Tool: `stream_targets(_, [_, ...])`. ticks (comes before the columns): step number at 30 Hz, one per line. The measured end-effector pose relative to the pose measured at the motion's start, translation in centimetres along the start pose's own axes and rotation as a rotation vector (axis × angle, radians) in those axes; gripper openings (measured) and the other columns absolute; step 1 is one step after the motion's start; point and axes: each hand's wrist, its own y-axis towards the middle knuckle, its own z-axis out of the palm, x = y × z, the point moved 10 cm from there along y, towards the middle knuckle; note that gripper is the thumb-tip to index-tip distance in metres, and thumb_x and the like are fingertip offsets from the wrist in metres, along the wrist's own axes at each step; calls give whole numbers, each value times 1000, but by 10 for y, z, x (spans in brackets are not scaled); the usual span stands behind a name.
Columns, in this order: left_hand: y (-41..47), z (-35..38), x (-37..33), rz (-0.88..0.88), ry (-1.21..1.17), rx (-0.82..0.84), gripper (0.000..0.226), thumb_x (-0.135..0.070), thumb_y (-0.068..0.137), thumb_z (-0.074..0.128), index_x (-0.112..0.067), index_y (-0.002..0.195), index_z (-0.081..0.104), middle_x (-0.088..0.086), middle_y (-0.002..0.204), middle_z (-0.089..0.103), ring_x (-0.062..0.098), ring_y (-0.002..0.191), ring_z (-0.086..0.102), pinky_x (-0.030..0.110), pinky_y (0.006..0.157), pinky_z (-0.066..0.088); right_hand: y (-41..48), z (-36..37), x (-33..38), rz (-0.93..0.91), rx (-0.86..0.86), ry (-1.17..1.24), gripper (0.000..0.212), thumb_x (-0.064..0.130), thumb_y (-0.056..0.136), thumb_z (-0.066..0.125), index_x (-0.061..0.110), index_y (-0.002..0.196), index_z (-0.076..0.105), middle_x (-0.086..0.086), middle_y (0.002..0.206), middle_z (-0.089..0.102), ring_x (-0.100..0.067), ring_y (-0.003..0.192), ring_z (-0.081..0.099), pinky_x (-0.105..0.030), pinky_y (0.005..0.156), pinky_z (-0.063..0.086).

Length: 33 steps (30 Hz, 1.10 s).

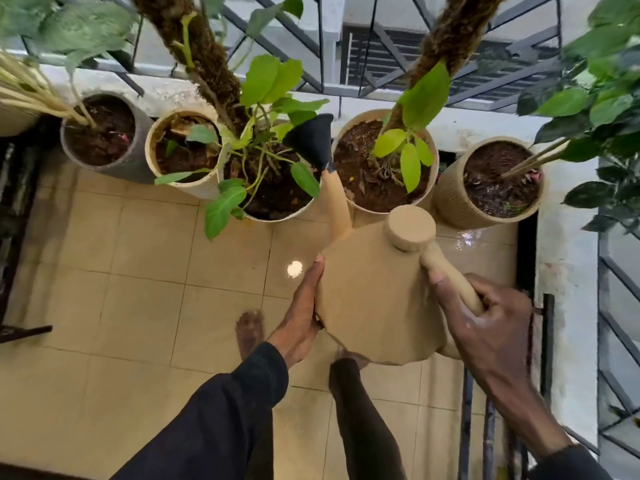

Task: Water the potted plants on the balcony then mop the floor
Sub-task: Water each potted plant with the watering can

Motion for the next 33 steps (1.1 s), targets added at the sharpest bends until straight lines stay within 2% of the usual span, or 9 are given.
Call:
stream_targets(7, [-17,-54,3,-53,-34,-44,66,-79,90,46,-39,141,56,0,123,75,23,122,64,55,109,48,-10,44,46,8,27,-26,44,59,91,63,23,66,64,13,56,53,-6,56,58,-8,48,35])
stream_targets(11, [-30,-84,-3,-73,-79,-109,65,-73,95,45,-28,140,59,3,118,75,24,116,66,52,107,50,-9,67,80,-31,58,-62,38,57,91,64,35,62,53,16,54,47,1,59,58,-5,49,36])
stream_targets(15, [-36,-106,-3,-98,-107,-110,67,-75,94,43,-29,142,57,5,123,73,26,118,64,55,107,49,-5,88,101,-38,91,-114,46,52,92,69,19,61,62,5,55,55,-6,63,59,-12,49,39])
stream_targets(19, [-33,-123,-3,-130,-115,-112,75,-85,86,46,-33,138,60,5,121,75,27,118,66,54,106,51,1,104,125,-39,121,-126,45,47,91,71,17,59,59,4,55,52,-6,50,51,-12,48,33])
stream_targets(23, [-27,-134,-4,-172,-118,-117,89,-92,69,53,-32,135,62,6,117,76,29,117,67,52,101,54,10,116,135,-13,129,-182,55,46,93,74,7,57,61,-7,53,50,-18,49,44,-30,49,31])
stream_targets(25, [-26,-139,-7,-185,-124,-121,84,-91,74,51,-32,134,63,7,117,77,30,116,67,49,97,55,13,121,140,-11,125,-216,55,47,93,74,4,60,64,-12,53,53,-26,50,48,-31,47,33])
stream_targets(27, [-24,-142,-7,-203,-128,-117,83,-90,75,50,-31,131,65,7,116,77,30,116,67,48,95,55,16,125,145,-7,126,-219,51,47,92,74,6,63,68,-13,55,58,-26,51,53,-24,46,33])
stream_targets(31, [-23,-144,-11,-227,-138,-119,76,-86,80,50,-29,128,68,7,113,78,30,115,67,46,92,54,21,128,150,1,138,-224,60,47,93,74,7,52,55,-13,49,45,-19,47,36,-32,45,29])
stream_targets(33, [-22,-144,-12,-238,-147,-121,71,-82,86,49,-28,126,69,8,111,78,30,113,67,46,91,54,23,130,151,10,150,-229,59,49,93,73,8,53,58,-15,50,47,-22,47,37,-32,47,30])
